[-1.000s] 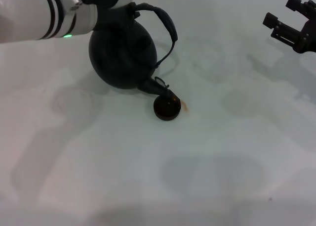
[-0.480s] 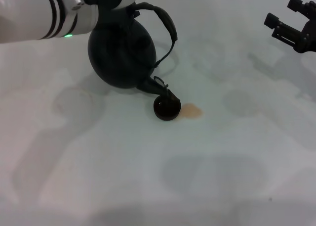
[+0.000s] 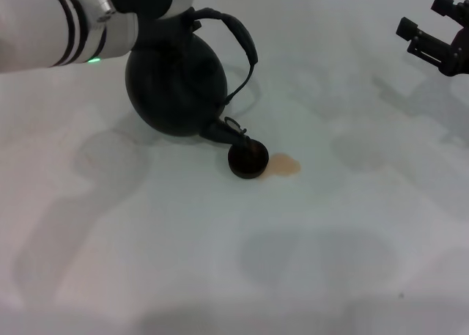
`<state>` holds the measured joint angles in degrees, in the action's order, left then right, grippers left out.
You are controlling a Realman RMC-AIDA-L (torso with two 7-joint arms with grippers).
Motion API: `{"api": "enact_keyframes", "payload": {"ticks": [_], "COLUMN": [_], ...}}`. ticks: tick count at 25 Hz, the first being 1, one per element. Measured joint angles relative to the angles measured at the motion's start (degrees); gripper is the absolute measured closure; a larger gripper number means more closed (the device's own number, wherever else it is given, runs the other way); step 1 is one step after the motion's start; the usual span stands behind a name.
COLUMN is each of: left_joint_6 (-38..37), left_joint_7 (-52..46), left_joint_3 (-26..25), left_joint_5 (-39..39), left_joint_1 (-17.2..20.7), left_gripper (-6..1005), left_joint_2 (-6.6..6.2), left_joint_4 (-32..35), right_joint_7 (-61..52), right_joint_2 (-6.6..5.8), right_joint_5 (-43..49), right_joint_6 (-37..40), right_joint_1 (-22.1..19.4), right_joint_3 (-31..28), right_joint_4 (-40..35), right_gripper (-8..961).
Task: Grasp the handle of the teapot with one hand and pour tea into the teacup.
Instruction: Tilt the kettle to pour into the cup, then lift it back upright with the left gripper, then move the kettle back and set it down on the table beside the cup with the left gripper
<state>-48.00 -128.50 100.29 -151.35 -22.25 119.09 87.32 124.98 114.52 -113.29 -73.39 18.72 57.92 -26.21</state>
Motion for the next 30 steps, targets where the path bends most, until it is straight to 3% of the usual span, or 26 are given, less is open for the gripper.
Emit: {"api": "enact_keyframes", "payload": {"ticks": [16, 22, 30], "left_joint_6": [1.1, 3.0, 3.1], "left_joint_7": [-2.3, 0.9, 18.6], "left_joint_3": [-1.0, -5.0, -12.7], "left_joint_5": [0.9, 12.5, 36.8], "left_joint_1": [3.0, 5.5, 12.1], "left_gripper": [882, 882, 883], "left_joint_2": [0.08, -0.18, -0.21], "left_joint_4": [1.4, 1.2, -2.3], "right_joint_7": [0.3, 0.3, 0.0], "right_joint_2": [0.0, 0.0, 0.0], "right_joint_5": [0.1, 0.4, 0.5], "right_joint_6": [0.1, 0.7, 0.8], "right_joint_1": [0.0, -0.1, 0.0], "right_joint_3": [0.0, 0.0, 0.0], "right_joint_4": [0.4, 0.5, 0.8], "right_gripper": [108, 108, 108]}}
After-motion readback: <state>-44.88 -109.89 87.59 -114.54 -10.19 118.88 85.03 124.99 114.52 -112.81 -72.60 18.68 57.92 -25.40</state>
